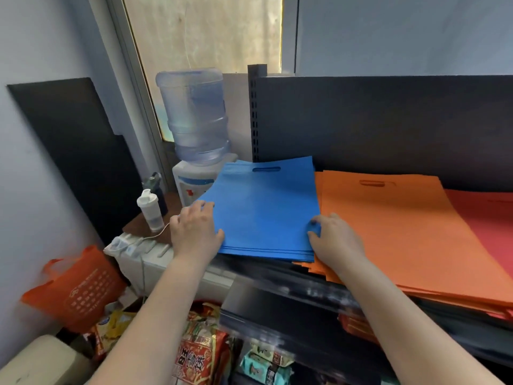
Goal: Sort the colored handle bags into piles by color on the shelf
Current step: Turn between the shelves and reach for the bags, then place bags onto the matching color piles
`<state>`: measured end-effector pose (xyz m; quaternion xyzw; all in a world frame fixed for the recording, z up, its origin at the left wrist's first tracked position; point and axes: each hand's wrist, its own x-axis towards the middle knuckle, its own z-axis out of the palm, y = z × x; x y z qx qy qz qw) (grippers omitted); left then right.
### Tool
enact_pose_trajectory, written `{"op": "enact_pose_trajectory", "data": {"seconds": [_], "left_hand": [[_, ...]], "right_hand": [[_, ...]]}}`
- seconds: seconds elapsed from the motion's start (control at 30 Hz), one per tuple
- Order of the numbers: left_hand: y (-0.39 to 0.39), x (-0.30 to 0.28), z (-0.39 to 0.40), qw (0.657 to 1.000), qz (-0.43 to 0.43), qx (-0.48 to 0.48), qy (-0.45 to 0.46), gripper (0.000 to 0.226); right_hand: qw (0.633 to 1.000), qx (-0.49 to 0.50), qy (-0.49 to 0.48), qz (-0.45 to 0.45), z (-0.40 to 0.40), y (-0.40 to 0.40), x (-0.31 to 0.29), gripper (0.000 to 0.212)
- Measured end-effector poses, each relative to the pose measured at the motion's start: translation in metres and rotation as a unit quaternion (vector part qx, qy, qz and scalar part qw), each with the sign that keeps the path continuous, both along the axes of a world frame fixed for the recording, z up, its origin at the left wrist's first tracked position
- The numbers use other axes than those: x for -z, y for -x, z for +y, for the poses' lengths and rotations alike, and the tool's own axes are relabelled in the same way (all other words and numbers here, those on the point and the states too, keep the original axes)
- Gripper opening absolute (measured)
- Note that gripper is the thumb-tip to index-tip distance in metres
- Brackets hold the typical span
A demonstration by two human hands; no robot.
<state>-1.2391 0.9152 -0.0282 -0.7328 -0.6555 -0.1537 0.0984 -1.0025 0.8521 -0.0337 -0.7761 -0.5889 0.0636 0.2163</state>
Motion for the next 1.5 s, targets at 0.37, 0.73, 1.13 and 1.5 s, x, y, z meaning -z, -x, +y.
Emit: {"op": "enact_pose_trajectory", "data": {"seconds": [0.37, 0.73, 1.13, 1.5], "left_hand": [[-0.182, -0.099, 0.001, 0.951, 0.087, 0.286, -0.075, 0.036], [-0.392, -0.149, -0.086, 0.897, 0.099, 0.421, -0.088, 0.043], [-0.601, -0.164, -0.305, 0.801, 0.079, 0.581, -0.123, 0.045], [-0.746, -0.154, -0.49, 0.699, 0.055, 0.703, -0.117, 0.044]], "right_hand": [[0.983, 0.022, -0.064, -0.173, -0.049, -0.081, -0.079, 0.031], [0.934, 0.232, 0.052, -0.265, -0.205, -0.275, -0.146, 0.045], [0.866, 0.402, 0.121, -0.274, -0.439, -0.421, -0.165, 0.056], [0.786, 0.545, 0.184, -0.227, -0.643, -0.496, -0.158, 0.055]]}}
